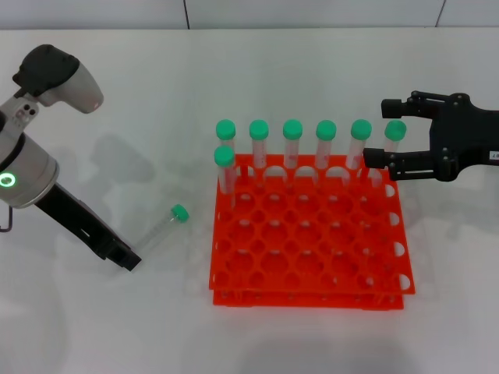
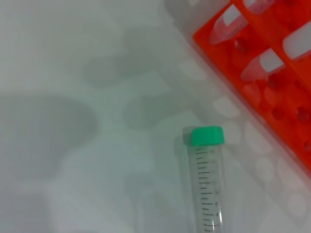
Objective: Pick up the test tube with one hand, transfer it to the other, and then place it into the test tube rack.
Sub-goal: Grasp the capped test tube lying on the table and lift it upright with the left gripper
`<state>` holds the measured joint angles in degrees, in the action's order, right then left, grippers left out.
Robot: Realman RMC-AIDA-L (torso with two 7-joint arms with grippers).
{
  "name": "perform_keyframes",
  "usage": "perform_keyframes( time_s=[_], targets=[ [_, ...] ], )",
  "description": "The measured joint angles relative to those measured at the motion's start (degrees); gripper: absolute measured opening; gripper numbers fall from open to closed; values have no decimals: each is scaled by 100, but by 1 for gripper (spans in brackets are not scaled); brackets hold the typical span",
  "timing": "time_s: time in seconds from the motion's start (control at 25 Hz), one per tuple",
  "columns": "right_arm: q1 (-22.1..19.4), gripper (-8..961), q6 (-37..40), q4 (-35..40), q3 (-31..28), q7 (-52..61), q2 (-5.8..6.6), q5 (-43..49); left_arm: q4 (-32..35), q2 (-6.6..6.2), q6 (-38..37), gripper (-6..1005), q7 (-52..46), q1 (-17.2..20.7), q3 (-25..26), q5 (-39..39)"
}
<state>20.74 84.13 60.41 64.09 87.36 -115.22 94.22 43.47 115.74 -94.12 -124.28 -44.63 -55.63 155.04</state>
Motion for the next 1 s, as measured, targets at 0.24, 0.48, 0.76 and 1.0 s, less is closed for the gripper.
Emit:
perform_keyframes(
  time_s=[0.24,0.48,0.76,1.0],
  targets=[
    [0,858,-2,2,6,0,0,0,1,15,15,263,0,-2,0,52],
    [0,858,-2,8,10,0,0,0,3,30,19,249,0,-21,0,79],
    [0,858,-6,15,13,0,0,0,6,29,83,205,0,-30,0,106],
    [0,858,-13,22,4,0,0,0,6,33,121,191,-24,-36,-26,122]
  ],
)
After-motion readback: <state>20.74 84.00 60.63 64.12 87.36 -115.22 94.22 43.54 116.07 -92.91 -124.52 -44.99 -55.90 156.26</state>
